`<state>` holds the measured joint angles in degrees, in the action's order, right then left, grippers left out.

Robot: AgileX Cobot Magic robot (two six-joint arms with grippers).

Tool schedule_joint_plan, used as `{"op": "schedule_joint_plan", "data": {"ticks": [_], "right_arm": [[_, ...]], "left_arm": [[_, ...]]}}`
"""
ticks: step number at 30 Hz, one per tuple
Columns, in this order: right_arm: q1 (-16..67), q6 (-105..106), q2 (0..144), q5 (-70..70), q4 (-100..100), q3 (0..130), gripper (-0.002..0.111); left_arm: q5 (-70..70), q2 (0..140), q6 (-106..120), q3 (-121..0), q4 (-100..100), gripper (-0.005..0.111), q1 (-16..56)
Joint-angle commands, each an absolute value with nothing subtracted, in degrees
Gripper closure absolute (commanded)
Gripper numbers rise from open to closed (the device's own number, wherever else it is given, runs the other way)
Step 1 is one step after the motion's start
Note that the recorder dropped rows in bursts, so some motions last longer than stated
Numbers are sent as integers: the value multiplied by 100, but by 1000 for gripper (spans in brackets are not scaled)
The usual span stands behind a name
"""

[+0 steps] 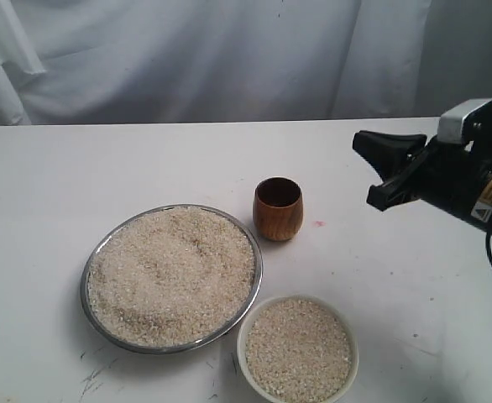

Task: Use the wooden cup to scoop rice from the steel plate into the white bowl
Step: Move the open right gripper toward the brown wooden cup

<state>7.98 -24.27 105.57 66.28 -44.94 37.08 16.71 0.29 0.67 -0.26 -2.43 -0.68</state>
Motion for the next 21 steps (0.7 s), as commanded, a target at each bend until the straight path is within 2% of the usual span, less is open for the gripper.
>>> {"op": "schedule_joint_plan", "data": {"ticks": [1,15,18,21], "right_arm": [[796,-2386,10949,6768,-4572,3716,108],[796,-2375,11080,6566,-5230,3716,108],[796,-2238,11080,6556,-5566,3716,102],[796,-2056,11080,6556,-5747,3716,90]], "left_arm": [[1634,0,49,0,-248,107,-60],[1634,0,49,0,-248,107,-60],[1634,0,49,0,-248,107,-60],[1634,0,49,0,-248,107,-60]]}}
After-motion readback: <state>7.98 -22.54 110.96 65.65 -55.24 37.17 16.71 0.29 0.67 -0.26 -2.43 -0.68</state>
